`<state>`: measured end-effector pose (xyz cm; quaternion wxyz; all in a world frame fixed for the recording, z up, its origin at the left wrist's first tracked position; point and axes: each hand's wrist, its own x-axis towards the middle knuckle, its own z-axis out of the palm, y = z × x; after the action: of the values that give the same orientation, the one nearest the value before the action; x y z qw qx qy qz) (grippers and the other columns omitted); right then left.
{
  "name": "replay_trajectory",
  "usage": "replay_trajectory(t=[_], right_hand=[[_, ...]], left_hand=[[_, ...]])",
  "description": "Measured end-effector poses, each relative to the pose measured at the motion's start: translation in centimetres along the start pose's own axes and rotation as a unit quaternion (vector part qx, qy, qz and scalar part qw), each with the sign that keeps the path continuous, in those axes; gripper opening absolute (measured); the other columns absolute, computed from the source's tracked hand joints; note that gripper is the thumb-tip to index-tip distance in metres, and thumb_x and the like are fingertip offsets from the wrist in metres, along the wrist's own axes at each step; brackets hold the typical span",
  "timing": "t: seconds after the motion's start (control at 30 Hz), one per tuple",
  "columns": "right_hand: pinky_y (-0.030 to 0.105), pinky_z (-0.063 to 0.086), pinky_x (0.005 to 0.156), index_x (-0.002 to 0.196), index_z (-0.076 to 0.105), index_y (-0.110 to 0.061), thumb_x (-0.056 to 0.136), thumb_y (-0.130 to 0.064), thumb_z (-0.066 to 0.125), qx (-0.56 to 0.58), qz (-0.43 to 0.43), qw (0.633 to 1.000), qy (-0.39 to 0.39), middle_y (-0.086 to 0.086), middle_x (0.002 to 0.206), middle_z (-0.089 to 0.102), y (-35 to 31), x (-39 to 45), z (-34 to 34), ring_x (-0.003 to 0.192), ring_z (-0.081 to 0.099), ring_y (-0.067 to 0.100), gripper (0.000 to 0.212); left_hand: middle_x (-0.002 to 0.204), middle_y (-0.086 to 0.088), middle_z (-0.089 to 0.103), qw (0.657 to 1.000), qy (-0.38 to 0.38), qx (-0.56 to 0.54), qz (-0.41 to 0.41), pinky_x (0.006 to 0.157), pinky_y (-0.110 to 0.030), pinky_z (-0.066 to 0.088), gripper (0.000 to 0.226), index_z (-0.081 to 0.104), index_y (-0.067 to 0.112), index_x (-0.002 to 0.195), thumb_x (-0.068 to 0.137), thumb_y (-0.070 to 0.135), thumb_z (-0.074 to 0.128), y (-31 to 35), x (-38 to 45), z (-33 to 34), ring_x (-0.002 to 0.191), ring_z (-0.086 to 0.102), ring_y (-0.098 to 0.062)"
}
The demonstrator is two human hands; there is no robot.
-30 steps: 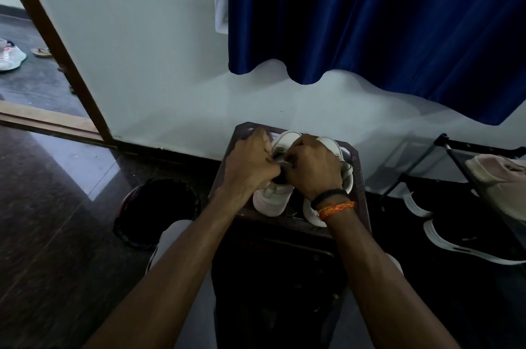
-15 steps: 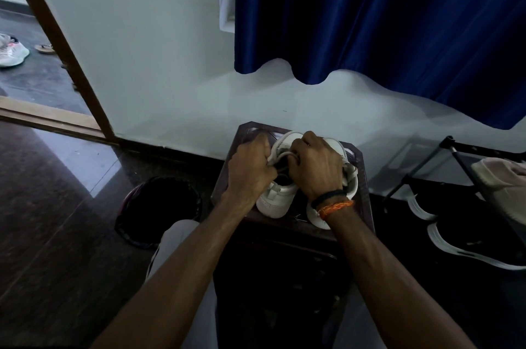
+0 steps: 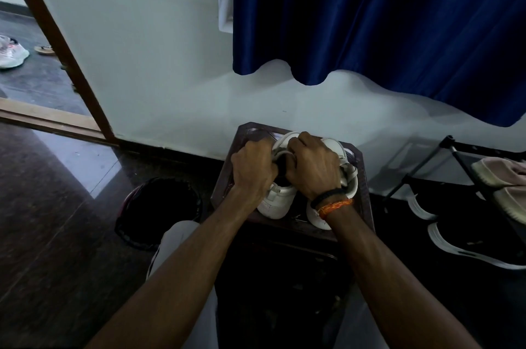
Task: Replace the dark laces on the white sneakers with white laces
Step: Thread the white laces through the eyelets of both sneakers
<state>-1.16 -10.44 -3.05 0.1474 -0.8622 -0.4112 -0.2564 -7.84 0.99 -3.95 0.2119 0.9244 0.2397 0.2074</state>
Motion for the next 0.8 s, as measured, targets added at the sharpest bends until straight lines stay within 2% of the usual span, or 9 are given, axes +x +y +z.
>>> replay_trajectory(t=[0.1,0.2,0.3,0.43,0.57,0.63,0.7,0.8], right_hand=[[0.027,0.035,0.057,0.089,0.072,-0.018,0.070,-0.011,0.076,-0.012,-0.043,0.999,-0.011,0.002,0.092,0.065,0.2,0.2,0.4,0.082,0.059,0.026,0.021],[0.031,0.038,0.058,0.084,0.073,-0.018,0.067,-0.008,0.079,-0.011,-0.064,0.998,-0.004,0.003,0.083,0.065,0.2,0.8,0.3,0.076,0.058,0.027,0.020],[0.027,0.031,0.050,0.074,0.069,-0.012,0.072,-0.010,0.078,-0.027,-0.033,0.999,-0.014,0.005,0.077,0.063,0.0,1.0,0.1,0.069,0.061,0.028,0.009],[0.027,0.027,0.052,0.077,0.065,-0.009,0.082,-0.023,0.073,0.008,0.031,0.999,-0.014,0.008,0.083,0.061,0.0,0.4,0.3,0.065,0.061,0.031,0.017],[0.029,0.032,0.057,0.086,0.064,-0.009,0.089,-0.026,0.067,0.055,0.061,0.995,-0.049,0.007,0.092,0.060,0.2,0.7,-0.2,0.072,0.062,0.032,0.018],[0.030,0.036,0.059,0.089,0.063,-0.011,0.088,-0.027,0.068,0.087,0.064,0.992,-0.064,0.005,0.093,0.059,0.6,0.8,-0.3,0.074,0.062,0.029,0.016],[0.031,0.043,0.061,0.094,0.064,-0.015,0.085,-0.027,0.070,0.108,0.074,0.989,-0.071,0.003,0.096,0.059,1.0,0.7,-0.3,0.078,0.062,0.027,0.016],[0.037,0.052,0.068,0.113,0.060,-0.022,0.074,-0.028,0.076,0.127,0.094,0.980,-0.122,0.003,0.110,0.056,1.2,0.6,-0.4,0.095,0.061,0.025,0.043]], left_hand=[[0.096,-0.013,0.071,1.000,0.003,-0.001,-0.001,0.070,-0.039,0.048,0.017,0.062,0.013,0.104,0.088,0.019,0.061,-0.3,0.1,0.3,0.093,0.067,-0.038],[0.097,-0.012,0.071,1.000,0.012,-0.002,-0.003,0.072,-0.041,0.051,0.018,0.063,0.013,0.107,0.090,0.018,0.060,-0.4,0.2,0.8,0.093,0.068,-0.038],[0.098,-0.014,0.071,1.000,0.022,-0.001,-0.010,0.072,-0.041,0.050,0.017,0.061,0.012,0.108,0.092,0.015,0.057,0.0,0.1,0.9,0.094,0.067,-0.039],[0.097,-0.015,0.070,1.000,0.017,0.010,-0.015,0.069,-0.040,0.047,0.015,0.060,0.013,0.104,0.089,0.014,0.058,0.3,0.0,0.7,0.094,0.067,-0.040],[0.094,-0.010,0.068,0.999,-0.046,0.002,-0.013,0.070,-0.039,0.045,0.018,0.056,0.016,0.095,0.080,0.017,0.067,0.0,0.3,-0.4,0.091,0.066,-0.037],[0.084,-0.001,0.064,0.994,-0.097,-0.032,-0.025,0.067,-0.034,0.046,0.026,0.051,0.020,0.085,0.069,0.020,0.072,-0.5,0.5,-1.1,0.083,0.063,-0.030],[0.077,0.008,0.056,0.991,-0.123,-0.054,-0.022,0.060,-0.028,0.042,0.031,0.053,0.022,0.085,0.065,0.018,0.076,-1.0,0.7,-1.6,0.077,0.060,-0.023],[0.079,0.007,0.056,0.991,-0.126,-0.055,-0.003,0.061,-0.029,0.041,0.034,0.053,0.022,0.088,0.067,0.009,0.077,-1.1,1.3,-1.7,0.078,0.061,-0.022]])
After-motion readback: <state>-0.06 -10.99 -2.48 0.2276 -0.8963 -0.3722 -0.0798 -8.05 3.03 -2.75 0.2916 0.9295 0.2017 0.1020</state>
